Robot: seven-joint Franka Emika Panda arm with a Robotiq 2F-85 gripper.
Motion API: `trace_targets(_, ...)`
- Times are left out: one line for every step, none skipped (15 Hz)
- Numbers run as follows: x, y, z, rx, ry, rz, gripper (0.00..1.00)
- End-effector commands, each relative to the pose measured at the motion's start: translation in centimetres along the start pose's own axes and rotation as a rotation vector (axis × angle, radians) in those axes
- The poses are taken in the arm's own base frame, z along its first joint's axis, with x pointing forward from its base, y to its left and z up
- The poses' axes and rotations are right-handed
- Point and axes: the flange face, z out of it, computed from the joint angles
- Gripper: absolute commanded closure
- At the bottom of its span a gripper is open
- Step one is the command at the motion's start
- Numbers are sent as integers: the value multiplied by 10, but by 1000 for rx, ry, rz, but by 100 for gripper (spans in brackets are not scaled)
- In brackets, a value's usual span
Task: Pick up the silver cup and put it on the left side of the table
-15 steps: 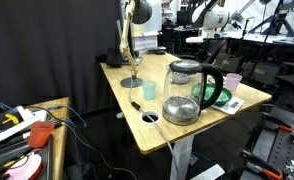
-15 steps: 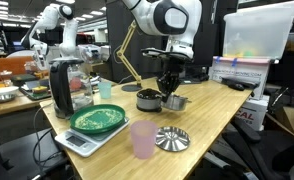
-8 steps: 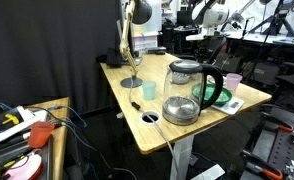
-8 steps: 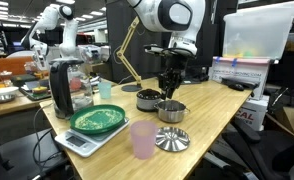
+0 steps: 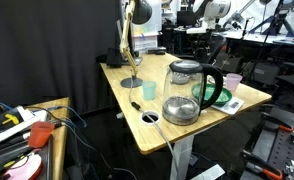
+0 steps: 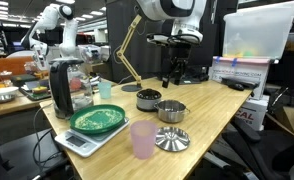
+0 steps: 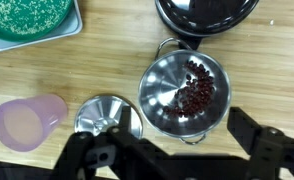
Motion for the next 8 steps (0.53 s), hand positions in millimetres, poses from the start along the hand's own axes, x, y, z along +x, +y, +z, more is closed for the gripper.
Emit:
trace_targets(-13,17,-44,32,12,-145,0)
trace_targets(-5,3,-32,32,12,-76,0)
trace_targets(-8,7,-45,43,15,-101,0)
trace_targets(-10,11,-50,45,13,-113,0)
trace_targets(-10,13,-49,40,10,-119,0)
trace_targets(-10,15,-45,33,8,-122,0)
trace_targets(-10,15,-42,28,6,-123,0)
trace_targets(-11,15,-41,27,6,-123,0)
